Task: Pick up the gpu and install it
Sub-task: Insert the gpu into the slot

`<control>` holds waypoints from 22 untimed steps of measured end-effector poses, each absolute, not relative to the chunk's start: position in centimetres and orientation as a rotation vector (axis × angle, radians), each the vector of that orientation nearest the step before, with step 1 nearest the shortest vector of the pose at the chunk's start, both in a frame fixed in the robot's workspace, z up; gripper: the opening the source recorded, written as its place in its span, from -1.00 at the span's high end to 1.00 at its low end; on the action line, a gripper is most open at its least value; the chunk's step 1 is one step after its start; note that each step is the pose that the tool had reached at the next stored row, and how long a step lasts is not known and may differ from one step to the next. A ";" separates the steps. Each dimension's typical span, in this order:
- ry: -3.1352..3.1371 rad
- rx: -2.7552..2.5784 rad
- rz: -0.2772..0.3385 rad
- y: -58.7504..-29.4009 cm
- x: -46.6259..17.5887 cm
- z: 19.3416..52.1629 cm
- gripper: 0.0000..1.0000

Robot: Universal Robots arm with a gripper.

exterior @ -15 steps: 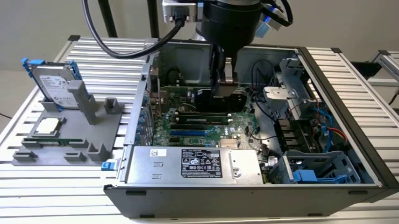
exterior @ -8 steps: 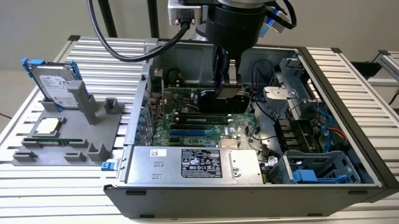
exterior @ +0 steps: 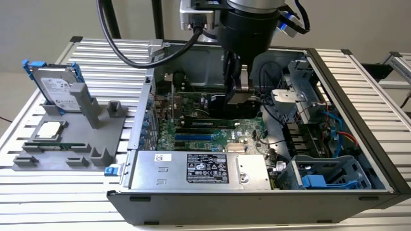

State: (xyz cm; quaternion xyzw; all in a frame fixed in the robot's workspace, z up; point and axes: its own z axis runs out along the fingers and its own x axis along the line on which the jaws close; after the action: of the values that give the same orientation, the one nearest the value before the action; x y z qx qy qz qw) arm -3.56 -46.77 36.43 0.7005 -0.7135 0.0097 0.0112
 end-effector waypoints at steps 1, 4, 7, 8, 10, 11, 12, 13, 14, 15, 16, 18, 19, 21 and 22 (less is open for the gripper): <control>-2.227 2.184 0.030 -46.8 -3.5 36.4 1.00; -2.228 2.183 0.030 -46.8 -3.2 36.1 1.00; -2.229 2.182 0.030 -46.8 -3.0 35.9 1.00; -2.229 2.182 0.030 -46.8 -2.9 35.8 1.00; -2.229 2.181 0.030 -46.8 -2.8 35.7 1.00; -2.230 2.181 0.030 -46.8 -2.8 35.6 1.00; -2.230 2.181 0.030 -46.8 -2.7 35.5 1.00; -2.230 2.180 0.030 -46.8 -2.7 35.4 1.00; -2.230 2.180 0.030 -46.7 -2.6 35.4 1.00; -2.230 2.180 0.030 -46.7 -2.6 35.3 1.00; -2.231 2.180 0.030 -46.7 -2.6 35.2 1.00; -2.231 2.179 0.030 -46.7 -2.5 35.2 1.00; -2.231 2.179 0.030 -46.7 -2.5 35.2 1.00; -2.232 2.178 0.030 -46.7 -2.5 35.2 1.00; -2.232 2.178 0.030 -46.7 -2.5 35.2 1.00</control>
State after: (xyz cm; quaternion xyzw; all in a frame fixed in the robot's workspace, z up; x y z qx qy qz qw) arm -2.52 -46.69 35.18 0.6984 -0.7156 0.0097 0.0113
